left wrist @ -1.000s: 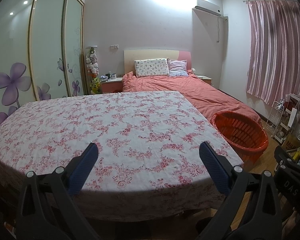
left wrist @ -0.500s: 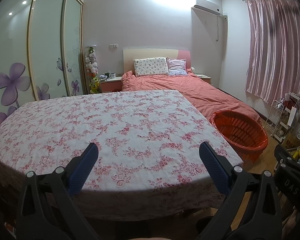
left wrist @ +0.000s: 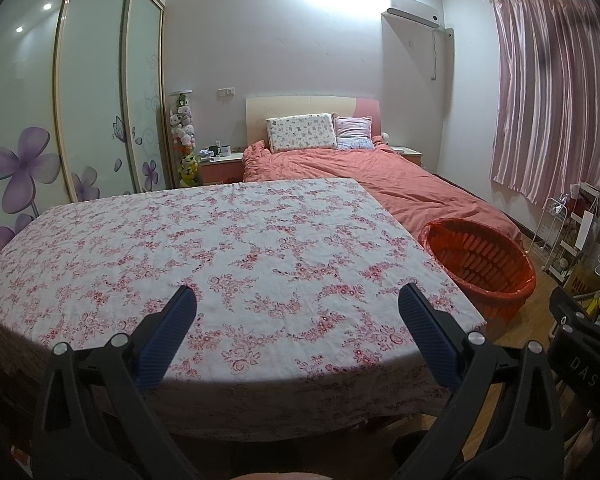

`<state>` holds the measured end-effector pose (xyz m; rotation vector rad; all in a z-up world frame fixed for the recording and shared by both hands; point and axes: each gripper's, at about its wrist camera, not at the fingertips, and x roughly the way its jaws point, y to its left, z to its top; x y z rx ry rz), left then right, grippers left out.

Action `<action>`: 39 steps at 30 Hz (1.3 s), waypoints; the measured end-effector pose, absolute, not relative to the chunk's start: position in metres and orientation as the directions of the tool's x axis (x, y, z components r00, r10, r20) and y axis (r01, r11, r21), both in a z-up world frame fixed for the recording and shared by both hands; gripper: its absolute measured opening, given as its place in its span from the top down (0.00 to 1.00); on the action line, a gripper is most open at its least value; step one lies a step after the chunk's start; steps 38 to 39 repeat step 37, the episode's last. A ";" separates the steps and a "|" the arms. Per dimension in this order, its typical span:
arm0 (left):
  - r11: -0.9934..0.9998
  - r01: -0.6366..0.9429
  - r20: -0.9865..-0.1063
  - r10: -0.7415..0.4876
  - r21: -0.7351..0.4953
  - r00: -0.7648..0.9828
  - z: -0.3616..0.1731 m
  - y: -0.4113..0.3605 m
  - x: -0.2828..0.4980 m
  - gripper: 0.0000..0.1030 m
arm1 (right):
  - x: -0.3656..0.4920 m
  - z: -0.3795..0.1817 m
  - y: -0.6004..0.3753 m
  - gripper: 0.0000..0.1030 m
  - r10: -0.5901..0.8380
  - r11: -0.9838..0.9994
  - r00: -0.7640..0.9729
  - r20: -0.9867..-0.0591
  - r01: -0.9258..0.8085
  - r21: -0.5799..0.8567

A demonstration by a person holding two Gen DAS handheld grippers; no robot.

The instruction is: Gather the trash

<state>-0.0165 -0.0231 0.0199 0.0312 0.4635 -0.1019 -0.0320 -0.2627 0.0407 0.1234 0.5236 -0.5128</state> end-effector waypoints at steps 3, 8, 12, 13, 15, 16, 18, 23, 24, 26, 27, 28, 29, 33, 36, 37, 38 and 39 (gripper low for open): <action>0.994 0.105 -0.448 -0.091 0.008 0.889 0.019 -0.023 -0.017 0.04 | -0.032 0.041 -0.263 0.02 -0.436 0.867 0.744 -0.507 0.498 -0.016; 0.994 0.105 -0.449 -0.090 0.008 0.889 0.019 -0.023 -0.018 0.04 | -0.032 0.041 -0.263 0.02 -0.436 0.867 0.744 -0.507 0.497 -0.016; 0.994 0.106 -0.449 -0.091 0.008 0.889 0.020 -0.023 -0.017 0.04 | -0.032 0.041 -0.263 0.02 -0.436 0.867 0.744 -0.507 0.498 -0.016; 0.994 0.106 -0.449 -0.091 0.008 0.889 0.020 -0.023 -0.017 0.04 | -0.032 0.041 -0.263 0.02 -0.436 0.867 0.744 -0.507 0.498 -0.016; 0.994 0.105 -0.450 -0.090 0.009 0.889 0.020 -0.023 -0.017 0.04 | -0.032 0.041 -0.263 0.02 -0.436 0.868 0.744 -0.507 0.497 -0.016; 0.994 0.105 -0.450 -0.090 0.009 0.888 0.019 -0.023 -0.017 0.04 | -0.032 0.041 -0.263 0.02 -0.435 0.868 0.744 -0.507 0.497 -0.016; 0.994 0.105 -0.450 -0.090 0.009 0.889 0.019 -0.023 -0.017 0.04 | -0.032 0.041 -0.263 0.02 -0.435 0.868 0.744 -0.507 0.497 -0.016; 0.994 0.105 -0.451 -0.089 0.010 0.888 0.019 -0.023 -0.018 0.04 | -0.032 0.041 -0.263 0.02 -0.436 0.867 0.744 -0.507 0.497 -0.016; 0.994 0.105 -0.451 -0.089 0.010 0.888 0.018 -0.023 -0.018 0.04 | -0.032 0.041 -0.263 0.02 -0.436 0.867 0.743 -0.507 0.497 -0.016; 0.994 0.105 -0.452 -0.089 0.011 0.888 0.018 -0.023 -0.019 0.04 | -0.032 0.041 -0.263 0.02 -0.436 0.867 0.744 -0.507 0.498 -0.016; 0.994 0.105 -0.452 -0.089 0.011 0.887 0.017 -0.022 -0.019 0.04 | -0.032 0.041 -0.263 0.02 -0.436 0.867 0.744 -0.507 0.498 -0.015; 0.994 0.104 -0.453 -0.088 0.011 0.887 0.016 -0.021 -0.021 0.04 | -0.032 0.041 -0.263 0.02 -0.436 0.867 0.744 -0.507 0.498 -0.015; 0.995 0.104 -0.453 -0.088 0.010 0.887 0.016 -0.021 -0.020 0.04 | -0.032 0.041 -0.263 0.02 -0.436 0.867 0.743 -0.507 0.498 -0.016; 0.994 0.106 -0.455 -0.091 0.008 0.886 0.016 -0.020 -0.019 0.04 | -0.032 0.042 -0.263 0.02 -0.436 0.867 0.743 -0.508 0.498 -0.015; 0.994 0.106 -0.455 -0.091 0.008 0.886 0.016 -0.020 -0.020 0.04 | -0.032 0.042 -0.264 0.02 -0.436 0.867 0.744 -0.507 0.498 -0.015; 0.994 0.106 -0.455 -0.091 0.008 0.886 0.015 -0.019 -0.021 0.04 | -0.032 0.042 -0.264 0.02 -0.435 0.867 0.744 -0.508 0.497 -0.015; 0.994 0.106 -0.455 -0.091 0.008 0.886 0.015 -0.019 -0.021 0.04 | -0.032 0.042 -0.264 0.02 -0.435 0.867 0.744 -0.508 0.497 -0.015; 0.994 0.106 -0.455 -0.091 0.008 0.886 0.015 -0.019 -0.021 0.04 | -0.032 0.042 -0.264 0.02 -0.435 0.867 0.744 -0.508 0.497 -0.015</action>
